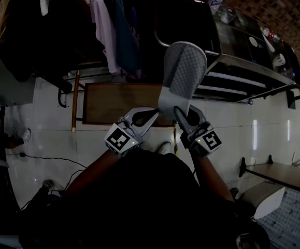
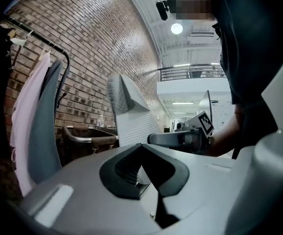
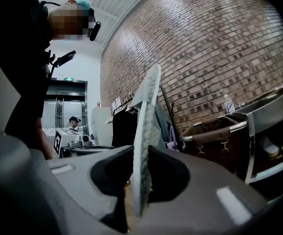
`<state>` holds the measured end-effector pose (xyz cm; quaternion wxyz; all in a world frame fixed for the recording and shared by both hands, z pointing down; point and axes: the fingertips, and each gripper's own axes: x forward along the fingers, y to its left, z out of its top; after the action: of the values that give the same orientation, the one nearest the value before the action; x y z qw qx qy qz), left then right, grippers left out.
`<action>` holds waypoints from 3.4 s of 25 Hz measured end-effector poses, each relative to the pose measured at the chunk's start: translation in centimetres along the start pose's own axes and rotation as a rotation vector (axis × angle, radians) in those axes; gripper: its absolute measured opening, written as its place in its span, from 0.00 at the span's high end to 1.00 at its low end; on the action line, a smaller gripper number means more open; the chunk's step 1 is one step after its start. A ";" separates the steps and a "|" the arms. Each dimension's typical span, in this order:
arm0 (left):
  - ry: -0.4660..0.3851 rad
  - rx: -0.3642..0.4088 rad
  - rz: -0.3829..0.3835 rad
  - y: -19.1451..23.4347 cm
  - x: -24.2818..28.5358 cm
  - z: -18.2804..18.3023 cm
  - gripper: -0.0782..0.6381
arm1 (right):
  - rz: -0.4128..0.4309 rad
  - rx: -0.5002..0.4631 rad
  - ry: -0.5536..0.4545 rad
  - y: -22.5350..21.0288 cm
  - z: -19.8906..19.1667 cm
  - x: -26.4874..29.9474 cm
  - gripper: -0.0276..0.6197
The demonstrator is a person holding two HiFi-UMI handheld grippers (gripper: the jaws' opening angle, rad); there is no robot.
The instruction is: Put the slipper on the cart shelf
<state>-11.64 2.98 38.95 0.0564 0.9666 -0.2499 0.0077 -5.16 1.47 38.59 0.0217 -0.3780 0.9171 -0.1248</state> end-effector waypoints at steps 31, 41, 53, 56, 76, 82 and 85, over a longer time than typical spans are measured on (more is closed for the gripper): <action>0.050 0.037 -0.346 -10.8 15.9 -1.8 0.89 | -0.368 0.119 -0.093 -12.9 -1.5 -17.8 0.86; 0.081 0.060 -0.338 -18.5 24.2 -2.1 0.89 | -0.350 0.157 -0.080 -19.4 -2.3 -27.2 0.86; 0.113 0.047 -0.392 -18.2 30.0 -3.7 0.89 | -0.308 0.340 -0.048 -24.0 -5.5 -27.3 0.86; 0.088 0.050 -0.417 -17.0 31.9 -3.4 0.89 | -0.282 0.383 0.018 -25.4 -7.2 -26.3 0.86; 0.066 0.017 -0.362 -7.8 37.2 -4.2 0.89 | -0.119 0.759 0.310 -32.4 -18.4 -19.8 0.86; 0.094 0.018 -0.285 -6.3 38.9 -4.9 0.89 | -0.027 0.896 0.380 -37.2 -20.3 -16.4 0.86; 0.108 0.015 -0.251 -5.7 40.2 -5.3 0.89 | 0.001 0.881 0.415 -39.9 -20.7 -14.7 0.86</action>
<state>26.33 -10.88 45.32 0.0629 0.9889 -0.1233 0.0546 29.96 -11.12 67.65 -0.0037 -0.2993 0.7622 -0.5740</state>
